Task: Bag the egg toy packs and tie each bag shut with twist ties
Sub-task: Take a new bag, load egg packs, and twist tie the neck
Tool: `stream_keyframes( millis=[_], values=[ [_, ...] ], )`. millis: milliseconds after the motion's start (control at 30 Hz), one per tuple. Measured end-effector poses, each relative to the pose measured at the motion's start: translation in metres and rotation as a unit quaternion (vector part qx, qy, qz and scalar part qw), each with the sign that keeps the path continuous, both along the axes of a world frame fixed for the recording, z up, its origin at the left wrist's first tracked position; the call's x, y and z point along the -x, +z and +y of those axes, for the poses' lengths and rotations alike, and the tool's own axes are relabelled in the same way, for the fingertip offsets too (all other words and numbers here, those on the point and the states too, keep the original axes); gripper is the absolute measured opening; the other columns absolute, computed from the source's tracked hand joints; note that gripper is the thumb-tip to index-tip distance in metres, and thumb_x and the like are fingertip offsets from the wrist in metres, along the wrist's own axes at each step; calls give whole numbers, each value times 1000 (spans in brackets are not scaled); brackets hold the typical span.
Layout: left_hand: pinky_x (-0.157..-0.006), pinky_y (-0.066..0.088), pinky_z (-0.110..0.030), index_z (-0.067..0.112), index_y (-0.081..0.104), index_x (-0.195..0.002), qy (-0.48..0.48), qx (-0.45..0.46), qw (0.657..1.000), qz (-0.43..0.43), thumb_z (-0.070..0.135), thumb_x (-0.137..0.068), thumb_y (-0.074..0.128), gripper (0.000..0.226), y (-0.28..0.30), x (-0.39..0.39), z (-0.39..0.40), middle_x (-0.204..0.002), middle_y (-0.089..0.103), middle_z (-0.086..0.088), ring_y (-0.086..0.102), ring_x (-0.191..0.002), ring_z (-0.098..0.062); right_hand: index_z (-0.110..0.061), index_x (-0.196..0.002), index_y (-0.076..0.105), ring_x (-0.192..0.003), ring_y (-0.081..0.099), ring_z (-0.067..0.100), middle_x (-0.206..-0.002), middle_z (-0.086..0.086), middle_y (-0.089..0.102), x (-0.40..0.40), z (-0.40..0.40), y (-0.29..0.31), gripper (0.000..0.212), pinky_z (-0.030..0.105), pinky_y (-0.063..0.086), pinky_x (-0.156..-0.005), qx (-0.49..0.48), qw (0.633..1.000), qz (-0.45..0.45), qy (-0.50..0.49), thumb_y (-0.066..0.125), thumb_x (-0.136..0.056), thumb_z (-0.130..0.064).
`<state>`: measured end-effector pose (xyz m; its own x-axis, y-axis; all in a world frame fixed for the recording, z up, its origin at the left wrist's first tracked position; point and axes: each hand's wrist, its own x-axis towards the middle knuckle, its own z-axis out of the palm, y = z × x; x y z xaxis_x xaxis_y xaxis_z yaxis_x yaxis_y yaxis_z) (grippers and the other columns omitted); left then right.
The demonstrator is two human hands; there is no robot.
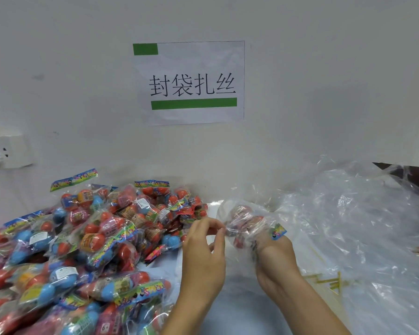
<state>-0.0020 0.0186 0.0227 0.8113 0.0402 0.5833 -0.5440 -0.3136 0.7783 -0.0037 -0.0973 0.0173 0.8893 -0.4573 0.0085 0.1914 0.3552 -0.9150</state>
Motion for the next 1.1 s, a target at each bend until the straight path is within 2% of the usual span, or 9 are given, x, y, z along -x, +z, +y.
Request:
stream_keyframes(
  millis=[100, 200, 267, 367, 500, 633, 767, 933, 1100],
  values=[
    [-76, 49, -16, 20, 61, -87, 19, 9, 1000, -5, 3, -94, 60, 19, -1, 0, 1, -98, 58, 0, 56, -93, -4, 0, -102, 72, -79, 65, 28, -95, 22, 75, 4, 1, 3, 26, 40, 51, -73, 50, 998, -16, 44, 53, -87, 10],
    [-102, 41, -34, 21, 59, -110, 78, -6, 996, -48, 16, -94, 62, 18, -1, 1, 4, -119, 54, 5, 47, -115, -12, -18, -84, 75, -68, 69, 15, -75, 3, 76, 8, 2, 6, 11, 32, 56, -66, 223, 974, -18, 41, 68, -93, -21],
    [-115, 23, -22, 28, 54, -128, 89, -47, 990, -99, 36, -96, 54, 33, 1, 0, 6, -142, 45, 10, 33, -136, -9, -17, -87, 72, -74, 72, 18, -79, 1, 76, 10, 4, 6, 17, 38, 59, -71, 295, 953, -29, 61, 74, -88, -34],
    [-116, 12, -26, 39, 56, -132, 71, -122, 984, -107, 55, -94, 42, 44, 1, 0, 6, -151, 33, 21, 15, -145, -1, -23, -88, 68, -73, 71, 13, -82, -4, 75, 13, 9, 3, 12, 27, 54, -62, 346, 932, -72, 85, 77, -81, -19],
    [-104, 30, -47, 30, 77, -96, 74, -102, 985, -119, 40, -88, 61, 21, 0, 0, 4, -128, 53, 23, 40, -130, -13, -27, -82, 66, -64, 63, 1, -78, -10, 73, 14, 12, 1, 17, 13, 46, -57, 383, 913, -106, 88, 69, -84, -10],
    [-99, 42, -52, 23, 78, -89, 54, -47, 984, -162, 28, -86, 67, 13, 3, 1, 5, -124, 63, 14, 50, -124, -16, -25, -69, 59, -52, 52, 2, -64, -14, 65, 12, 11, 1, 23, 16, 39, -50, 419, 902, -97, 41, 67, -86, -14],
    [-96, 47, -51, 17, 77, -90, 44, -19, 977, -206, 26, -89, 68, 14, 3, 3, 3, -125, 65, 6, 54, -121, -20, -37, -56, 55, -45, 39, 6, -47, -14, 49, 14, 12, 4, 27, 19, 33, -44, 461, 882, -93, 19, 57, -80, -25],
    [-99, 47, -39, 19, 75, -92, 46, -1, 979, -196, 30, -91, 60, 19, 4, 5, 3, -122, 63, 5, 54, -119, -14, -57, -58, 54, -52, 51, 0, -52, -28, 53, 12, 10, 7, 45, 13, 35, -50, 510, 855, -87, -43, 64, -92, -28],
    [-103, 38, -24, 28, 66, -105, 46, 38, 990, -128, 27, -94, 55, 16, 8, 7, 4, -122, 59, 9, 49, -124, -12, -23, -61, 66, -44, 52, 11, -51, -8, 63, 13, 5, 9, 28, 25, 40, -45, 417, 906, -73, -16, 75, -85, -36]
  ],
)
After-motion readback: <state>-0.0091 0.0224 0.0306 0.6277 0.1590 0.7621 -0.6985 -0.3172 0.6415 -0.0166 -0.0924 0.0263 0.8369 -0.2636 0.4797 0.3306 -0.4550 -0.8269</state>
